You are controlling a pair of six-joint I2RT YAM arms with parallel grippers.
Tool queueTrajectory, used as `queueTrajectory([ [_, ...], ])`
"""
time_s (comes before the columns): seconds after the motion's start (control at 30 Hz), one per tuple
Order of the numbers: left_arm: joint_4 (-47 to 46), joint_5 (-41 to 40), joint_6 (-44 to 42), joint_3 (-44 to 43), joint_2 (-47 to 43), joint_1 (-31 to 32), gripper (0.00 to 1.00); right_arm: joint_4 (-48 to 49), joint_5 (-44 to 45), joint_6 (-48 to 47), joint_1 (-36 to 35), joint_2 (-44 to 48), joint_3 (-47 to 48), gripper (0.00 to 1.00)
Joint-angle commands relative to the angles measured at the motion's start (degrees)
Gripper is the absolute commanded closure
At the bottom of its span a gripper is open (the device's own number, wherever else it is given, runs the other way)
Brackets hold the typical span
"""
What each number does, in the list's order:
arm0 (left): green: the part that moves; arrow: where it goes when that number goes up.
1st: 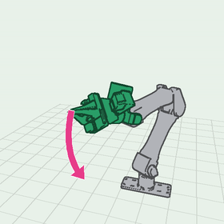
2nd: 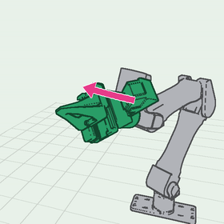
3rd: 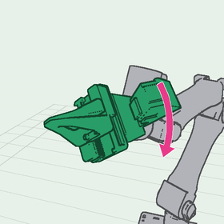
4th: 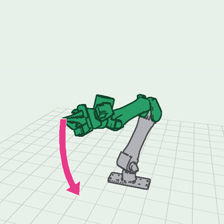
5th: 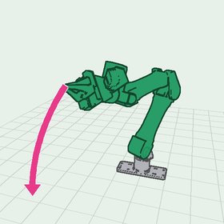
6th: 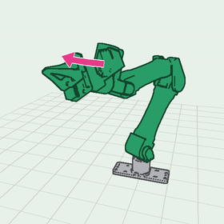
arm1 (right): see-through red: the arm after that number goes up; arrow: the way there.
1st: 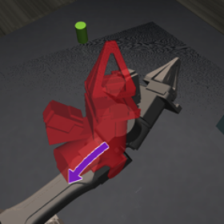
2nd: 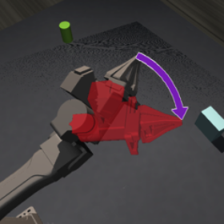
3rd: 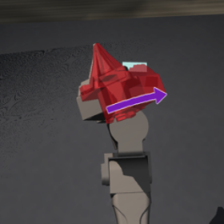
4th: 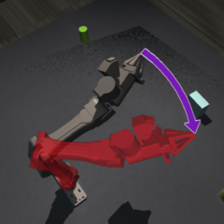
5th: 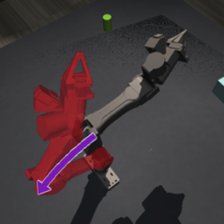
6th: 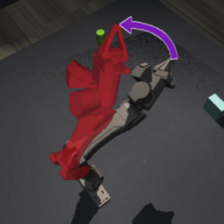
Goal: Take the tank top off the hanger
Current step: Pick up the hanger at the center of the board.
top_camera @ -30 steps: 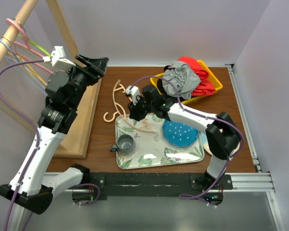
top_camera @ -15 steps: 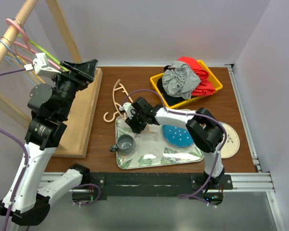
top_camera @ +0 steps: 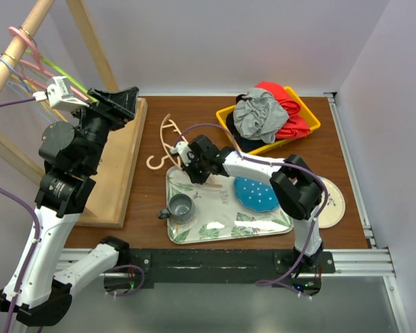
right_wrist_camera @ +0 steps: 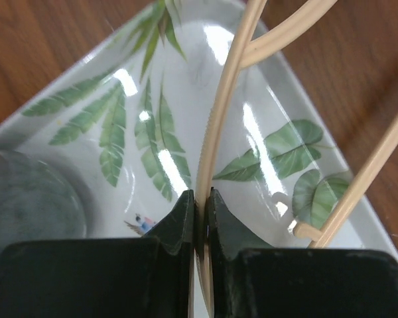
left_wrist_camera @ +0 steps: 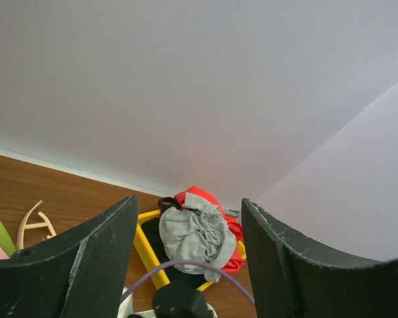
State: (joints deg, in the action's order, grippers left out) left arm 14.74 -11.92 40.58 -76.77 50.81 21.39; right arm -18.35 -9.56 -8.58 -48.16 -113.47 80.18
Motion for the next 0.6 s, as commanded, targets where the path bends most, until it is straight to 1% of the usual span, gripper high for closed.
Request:
queueTrajectory([
  [0.0, 0.6, 0.6, -6.5, -2.8, 1.1, -0.1, 0.33, 0.9, -10.6, 8.7, 5.3, 7.1, 8.8, 1.00],
  [0.03, 1.2, 0.9, -6.8, -3.2, 1.5, -0.1, 0.33, 2.6, -15.2, 11.7, 7.5, 8.1, 9.6, 1.00],
  [0.13, 2.4, 4.2, -8.4, -3.7, 2.8, -0.1, 0.33, 5.6, -22.4, 19.3, 11.1, 8.8, 13.0, 1.00],
  [0.17, 2.7, 5.3, -8.8, -3.7, 3.5, -0.1, 0.34, 6.2, -27.4, 21.2, 11.9, 8.3, 15.7, 1.00],
  [0.23, 3.2, 8.9, -8.9, -3.6, 4.4, -0.1, 0.34, 8.8, -32.2, 26.7, 13.3, 7.6, 18.4, 1.00],
  [0.27, 3.4, 11.1, -8.9, -3.5, 5.3, -0.1, 0.35, 10.9, -36.7, 29.1, 13.8, 7.5, 19.7, 1.00],
  [0.3, 3.4, 11.7, -8.8, -3.3, 5.7, -0.1, 0.35, 15.5, -38.4, 34.2, 14.5, 7.4, 20.2, 1.00],
  [0.37, 3.0, 15.2, -8.2, -3.2, 7.0, -0.1, 0.36, 21.7, -43.4, 40.0, 15.1, 7.5, 20.2, 1.00],
  [0.4, 2.9, 16.1, -8.1, -3.4, 7.5, -0.1, 0.36, 28.6, -44.5, 46.1, 15.5, 7.5, 19.8, 1.00],
  [0.43, 2.5, 17.0, -7.6, -3.6, 8.3, -0.1, 0.36, 32.2, -45.6, 49.2, 15.6, 7.6, 19.1, 1.00],
  [0.47, 1.9, 18.7, -7.3, -3.8, 8.8, -0.1, 0.36, 36.2, -47.5, 55.9, 15.7, 7.5, 18.7, 1.00],
  [0.5, 1.5, 19.4, -7.0, -3.8, 9.2, -0.1, 0.36, 43.6, -48.3, 58.7, 15.8, 7.3, 18.4, 1.00],
  [0.57, 1.3, 20.4, -6.2, -4.3, 10.6, -0.1, 0.36, 48.8, -49.8, 64.6, 15.8, 6.8, 18.6, 1.00],
])
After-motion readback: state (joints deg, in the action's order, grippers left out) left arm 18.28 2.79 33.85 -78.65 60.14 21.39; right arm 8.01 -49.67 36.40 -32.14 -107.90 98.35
